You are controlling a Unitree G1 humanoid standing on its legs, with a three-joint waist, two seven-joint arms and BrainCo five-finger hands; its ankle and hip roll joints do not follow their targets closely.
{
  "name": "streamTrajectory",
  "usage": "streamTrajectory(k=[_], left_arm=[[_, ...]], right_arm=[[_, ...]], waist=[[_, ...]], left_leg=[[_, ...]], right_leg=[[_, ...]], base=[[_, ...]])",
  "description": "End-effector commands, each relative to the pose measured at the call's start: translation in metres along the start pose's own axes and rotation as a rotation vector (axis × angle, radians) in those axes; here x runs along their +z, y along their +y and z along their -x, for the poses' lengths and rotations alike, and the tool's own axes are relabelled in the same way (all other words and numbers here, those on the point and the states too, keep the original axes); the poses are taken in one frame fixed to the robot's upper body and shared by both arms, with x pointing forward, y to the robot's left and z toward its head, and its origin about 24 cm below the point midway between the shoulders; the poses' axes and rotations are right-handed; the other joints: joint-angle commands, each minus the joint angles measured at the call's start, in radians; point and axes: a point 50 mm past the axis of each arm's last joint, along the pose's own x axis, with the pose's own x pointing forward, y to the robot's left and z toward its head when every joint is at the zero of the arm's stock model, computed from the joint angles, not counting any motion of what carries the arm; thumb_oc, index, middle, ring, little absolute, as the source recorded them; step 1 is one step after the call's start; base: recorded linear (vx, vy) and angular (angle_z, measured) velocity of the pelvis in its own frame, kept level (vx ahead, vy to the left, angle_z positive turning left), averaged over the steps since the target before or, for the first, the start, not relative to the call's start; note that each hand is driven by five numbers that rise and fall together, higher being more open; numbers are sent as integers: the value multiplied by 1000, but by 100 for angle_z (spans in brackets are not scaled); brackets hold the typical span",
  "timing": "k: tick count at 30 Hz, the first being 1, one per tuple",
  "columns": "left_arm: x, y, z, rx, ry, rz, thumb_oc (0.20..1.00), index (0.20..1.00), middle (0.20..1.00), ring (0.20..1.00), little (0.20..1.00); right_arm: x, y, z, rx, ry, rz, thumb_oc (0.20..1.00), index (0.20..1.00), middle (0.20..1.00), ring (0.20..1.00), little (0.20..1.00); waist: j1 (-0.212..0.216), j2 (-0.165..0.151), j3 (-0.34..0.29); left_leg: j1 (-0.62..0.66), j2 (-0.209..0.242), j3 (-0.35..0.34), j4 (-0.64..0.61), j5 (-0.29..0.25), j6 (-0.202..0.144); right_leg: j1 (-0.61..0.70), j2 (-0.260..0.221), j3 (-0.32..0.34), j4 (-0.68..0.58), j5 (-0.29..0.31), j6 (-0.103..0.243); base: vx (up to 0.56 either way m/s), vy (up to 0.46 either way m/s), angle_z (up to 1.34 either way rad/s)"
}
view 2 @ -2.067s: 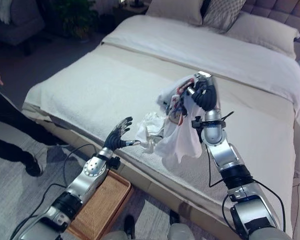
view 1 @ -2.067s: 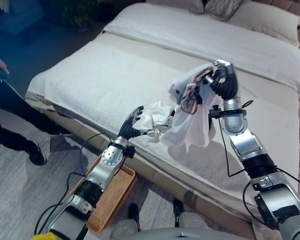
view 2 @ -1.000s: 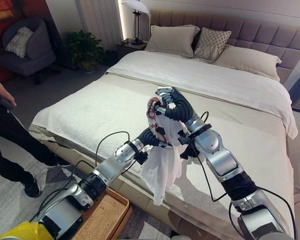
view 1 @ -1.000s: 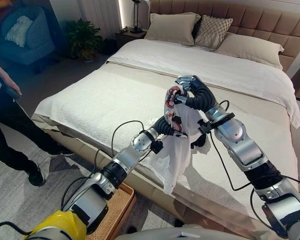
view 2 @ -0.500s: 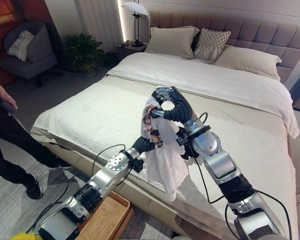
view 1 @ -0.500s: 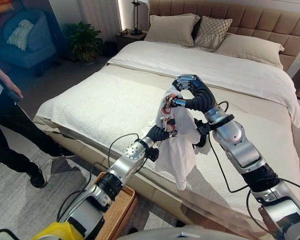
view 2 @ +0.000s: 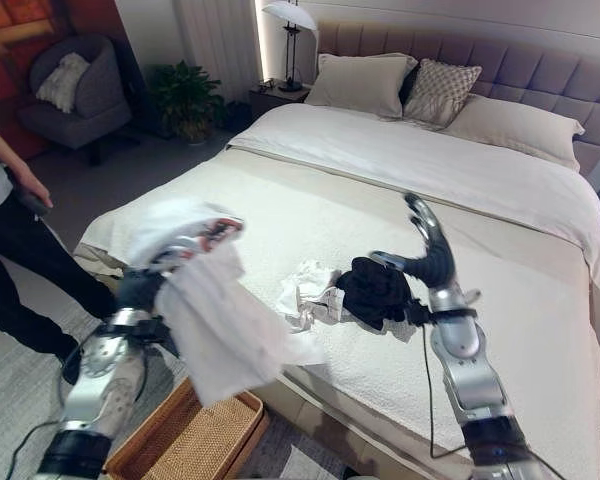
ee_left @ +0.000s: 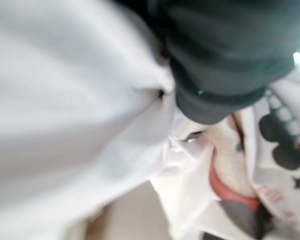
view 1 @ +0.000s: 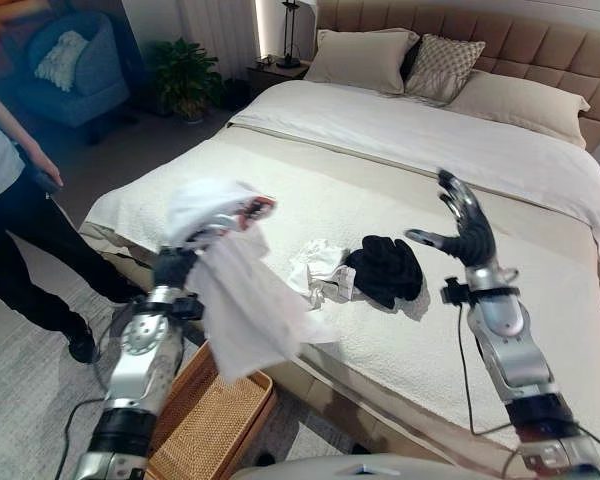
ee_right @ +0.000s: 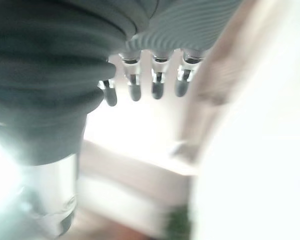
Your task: Pick up clothes into the bucket
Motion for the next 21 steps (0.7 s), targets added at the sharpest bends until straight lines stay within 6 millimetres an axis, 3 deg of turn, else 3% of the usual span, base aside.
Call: streamTrajectory(k=[1, 3, 4, 5, 8, 11, 12, 15, 19, 21], left_arm=[[70, -9, -23, -75, -364, 54, 200, 200, 200, 200, 200], [88, -7, -23, -67, -446, 60, 200, 200, 200, 200, 200], [96, -4, -23, -57, -485, 57, 200, 200, 200, 200, 200], [96, -4, -23, -56, -485, 57, 200, 200, 200, 200, 200], [96, 10, -22, -7, -462, -71, 200, 200, 200, 200, 200], [88, 18, -17, 30, -424, -107, 200, 200, 200, 200, 200], [72, 30, -9, 100, -345, -183, 200, 200, 200, 200, 200], [59, 40, 1, 150, -272, -249, 200, 200, 200, 200, 200], [26, 78, 24, 321, -69, -536, 200, 200, 200, 200, 200], [16, 88, 29, 367, -14, -559, 200, 200, 200, 200, 200]], right_arm=[[-13, 7, 3, -3, 37, 49, 1000, 1000, 1000, 1000, 1000], [-48, 10, 21, -4, 198, 63, 1000, 1000, 1000, 1000, 1000], [-76, 13, 39, 17, 337, 107, 1000, 1000, 1000, 1000, 1000], [-76, 13, 39, 17, 336, 108, 1000, 1000, 1000, 1000, 1000], [-125, 20, 81, 71, 610, 140, 1000, 1000, 1000, 1000, 1000], [-136, 23, 92, 105, 675, 165, 1000, 1000, 1000, 1000, 1000], [-148, 26, 109, 140, 761, 182, 1000, 1000, 1000, 1000, 1000], [-155, 26, 118, 145, 812, 188, 1000, 1000, 1000, 1000, 1000], [-165, 20, 135, 168, 884, 228, 1000, 1000, 1000, 1000, 1000], [-167, 16, 139, 160, 902, 239, 1000, 1000, 1000, 1000, 1000]], waist=[[-9, -42, -40], [-9, -42, -37], [-9, -40, -33], [-9, -40, -33], [-6, -36, -24], [-5, -36, -19], [-2, -37, -11], [2, -37, -2], [7, -42, 17], [8, -46, 25]], left_leg=[[-48, -30, 10, 93, -82, 5], [-51, -31, 7, 93, -82, 4], [-52, -31, 4, 94, -82, 3], [-52, -31, 4, 94, -82, 3], [-54, -32, 0, 96, -81, 1], [-58, -33, -1, 99, -80, 0], [-62, -34, -2, 103, -80, -1], [-68, -37, -3, 110, -81, -1], [-85, -40, -5, 123, -85, 0], [-95, -39, -4, 129, -86, 0]], right_leg=[[2, -11, -21, 52, -56, 17], [1, -11, -25, 53, -55, 18], [0, -12, -27, 54, -55, 18], [1, -12, -27, 54, -55, 18], [0, -15, -31, 55, -53, 19], [-3, -15, -31, 56, -53, 19], [-8, -16, -32, 58, -53, 18], [-13, -16, -32, 60, -52, 18], [-27, -18, -30, 66, -50, 19], [-36, -18, -30, 70, -49, 20]], base=[[0, 0, 0], [-11, 2, 4], [-10, 1, 5], [-9, 6, 5], [-15, 10, 6], [-20, 9, 0], [0, 0, 0], [-10, 6, 0], [-24, 15, 0], [-24, 11, 1]])
